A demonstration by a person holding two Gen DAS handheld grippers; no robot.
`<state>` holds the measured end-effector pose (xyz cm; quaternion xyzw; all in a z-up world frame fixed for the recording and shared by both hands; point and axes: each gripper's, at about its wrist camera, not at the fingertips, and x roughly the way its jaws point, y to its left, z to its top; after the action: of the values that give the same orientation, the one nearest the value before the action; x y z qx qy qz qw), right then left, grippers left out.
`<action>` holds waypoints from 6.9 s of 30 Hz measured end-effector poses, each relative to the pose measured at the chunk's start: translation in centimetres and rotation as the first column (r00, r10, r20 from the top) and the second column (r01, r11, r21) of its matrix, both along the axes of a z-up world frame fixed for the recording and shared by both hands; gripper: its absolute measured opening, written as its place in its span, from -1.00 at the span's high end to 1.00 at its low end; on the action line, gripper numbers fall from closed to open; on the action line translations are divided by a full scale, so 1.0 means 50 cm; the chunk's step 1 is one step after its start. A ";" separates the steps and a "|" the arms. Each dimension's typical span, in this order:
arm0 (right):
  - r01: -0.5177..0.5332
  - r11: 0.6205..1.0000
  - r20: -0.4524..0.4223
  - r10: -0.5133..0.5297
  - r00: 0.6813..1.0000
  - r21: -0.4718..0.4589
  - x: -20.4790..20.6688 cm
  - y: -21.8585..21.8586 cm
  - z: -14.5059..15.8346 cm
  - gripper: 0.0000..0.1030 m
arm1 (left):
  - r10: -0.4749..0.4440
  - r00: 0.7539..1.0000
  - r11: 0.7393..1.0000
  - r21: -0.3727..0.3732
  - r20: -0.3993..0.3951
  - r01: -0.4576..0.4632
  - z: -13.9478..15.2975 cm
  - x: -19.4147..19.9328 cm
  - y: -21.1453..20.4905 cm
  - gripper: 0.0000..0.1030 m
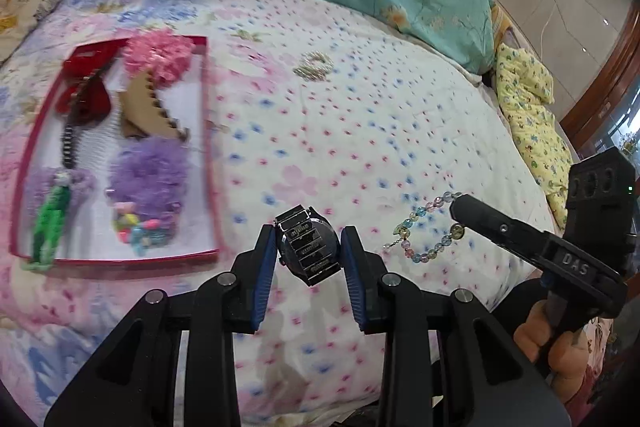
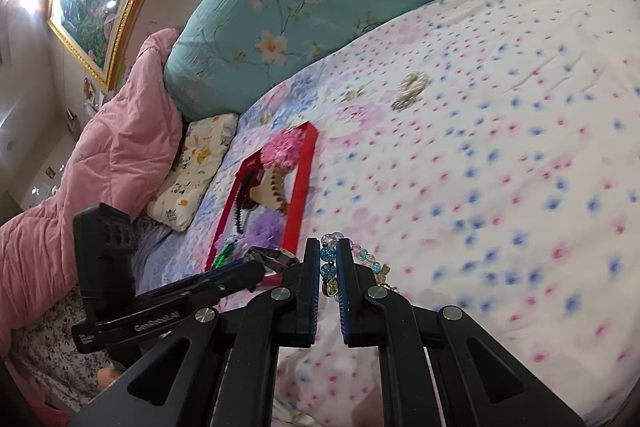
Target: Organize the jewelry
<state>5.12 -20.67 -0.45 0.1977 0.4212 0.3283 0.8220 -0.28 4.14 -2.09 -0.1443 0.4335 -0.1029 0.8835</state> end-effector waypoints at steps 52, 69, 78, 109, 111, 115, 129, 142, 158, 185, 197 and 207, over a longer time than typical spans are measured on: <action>-0.241 0.961 -0.093 0.230 0.969 -0.136 0.113 0.447 -0.149 0.86 | 0.246 0.965 0.968 0.081 -0.088 -0.239 -0.121 0.052 0.358 0.51; -0.249 0.958 -0.093 0.237 0.967 -0.144 0.118 0.461 -0.150 0.84 | 0.251 0.963 0.968 0.055 -0.098 -0.246 -0.124 0.050 0.366 0.51; -0.247 0.957 -0.085 0.236 0.968 -0.153 0.113 0.460 -0.144 0.77 | 0.256 0.962 0.966 0.055 -0.099 -0.252 -0.124 0.049 0.368 0.51; -0.213 0.973 -0.077 0.206 0.975 -0.087 0.105 0.431 -0.108 0.10 | 0.287 0.955 0.958 0.025 -0.073 -0.286 -0.093 0.021 0.374 -0.03; -0.204 0.977 -0.074 0.199 0.977 -0.063 0.101 0.421 -0.096 0.01 | 0.296 0.953 0.955 -0.003 -0.066 -0.297 -0.084 0.013 0.379 -0.13; -0.187 0.982 -0.067 0.185 0.980 -0.024 0.094 0.402 -0.078 -0.35 | 0.322 0.945 0.944 -0.059 -0.051 -0.324 -0.064 -0.010 0.389 -0.47; -0.101 0.991 -0.133 0.112 0.985 0.085 0.057 0.316 -0.063 -0.78 | 0.384 0.917 0.918 -0.060 -0.104 -0.391 -0.052 -0.108 0.382 -0.63; -0.111 0.972 0.063 0.127 0.990 -0.206 -0.011 0.331 0.037 -0.86 | 0.404 0.915 0.901 0.178 -0.011 -0.396 0.029 -0.150 0.351 -0.68; -0.241 0.838 0.263 0.405 0.875 -0.489 -0.124 0.405 0.108 -0.94 | 0.393 0.915 0.879 0.255 0.092 -0.403 0.082 -0.175 0.337 -0.89; -0.277 0.867 0.108 0.349 0.931 -0.414 -0.071 0.406 0.007 -0.95 | 0.405 0.914 0.862 0.338 -0.010 -0.379 -0.007 -0.127 0.321 -0.91; -0.279 0.868 0.110 0.350 0.930 -0.411 -0.071 0.408 0.007 -0.95 | 0.400 0.917 0.863 0.341 -0.008 -0.373 -0.006 -0.128 0.319 -0.91; -0.276 0.869 0.115 0.349 0.930 -0.411 -0.073 0.409 0.009 -0.95 | 0.403 0.915 0.860 0.346 -0.009 -0.375 -0.007 -0.127 0.319 -0.91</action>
<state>1.46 -0.23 -0.01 -0.0713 0.4258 0.3845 0.8159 -6.64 20.08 -2.46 -0.0795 0.4420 0.1593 0.8792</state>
